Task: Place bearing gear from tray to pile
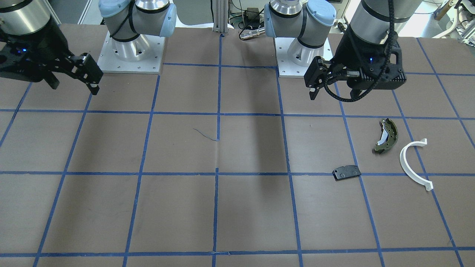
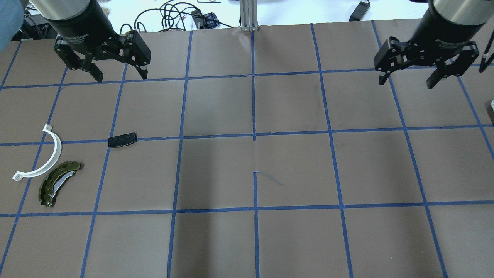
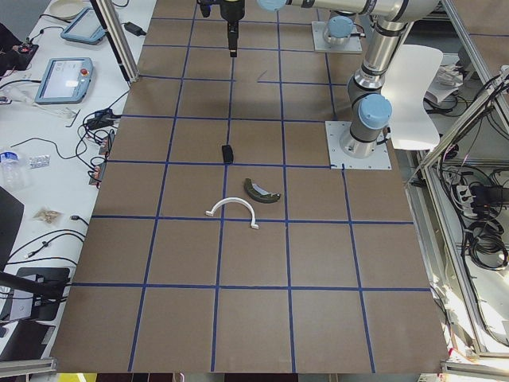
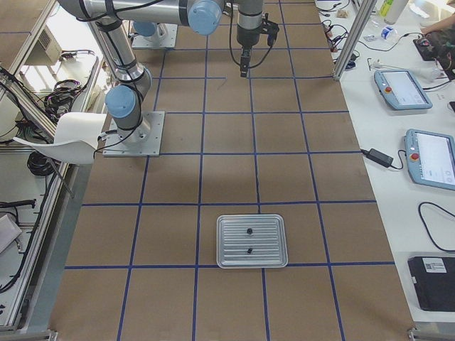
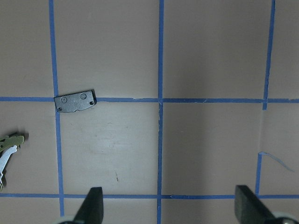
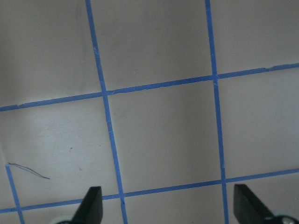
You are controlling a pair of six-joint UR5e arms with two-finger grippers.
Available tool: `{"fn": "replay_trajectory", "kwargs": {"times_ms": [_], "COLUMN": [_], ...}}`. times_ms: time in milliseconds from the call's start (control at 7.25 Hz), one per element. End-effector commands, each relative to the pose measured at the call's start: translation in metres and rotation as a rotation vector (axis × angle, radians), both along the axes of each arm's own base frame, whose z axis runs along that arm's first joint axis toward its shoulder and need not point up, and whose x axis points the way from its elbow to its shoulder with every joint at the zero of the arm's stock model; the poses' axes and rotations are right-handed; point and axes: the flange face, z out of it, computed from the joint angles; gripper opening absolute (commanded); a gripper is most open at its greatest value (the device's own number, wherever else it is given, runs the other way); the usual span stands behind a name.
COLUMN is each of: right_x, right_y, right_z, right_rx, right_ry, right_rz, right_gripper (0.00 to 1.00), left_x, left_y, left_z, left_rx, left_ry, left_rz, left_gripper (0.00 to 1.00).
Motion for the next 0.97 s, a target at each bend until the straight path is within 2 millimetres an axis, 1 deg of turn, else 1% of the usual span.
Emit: {"fn": "replay_trajectory", "kwargs": {"times_ms": [0, 138, 414, 690, 828], "right_x": [-0.089, -0.141, -0.216, -0.298, -0.328], "right_y": [-0.009, -0.006, 0.000, -0.011, -0.017], "right_z": [-0.017, -0.023, -0.051, -0.097, -0.119], "right_rx": [0.005, 0.012, 0.036, -0.001, -0.020], "right_ry": [0.008, 0.048, 0.019, 0.067, 0.096], "right_rz": [0.132, 0.211, 0.266, 0.388, 0.445], "right_gripper": [1.00, 1.00, 1.00, 1.00, 1.00], "left_x": [0.000, 0.000, 0.000, 0.000, 0.001], "left_y": [0.000, 0.000, 0.000, 0.000, 0.000], "left_z": [0.000, -0.001, 0.000, 0.000, 0.000], "left_rx": [0.000, 0.002, 0.000, 0.000, -0.001], "left_ry": [-0.001, -0.001, -0.001, -0.001, -0.004], "left_rz": [-0.003, -0.003, -0.003, -0.009, -0.017], "left_gripper": [1.00, 1.00, 1.00, 1.00, 0.99]}}
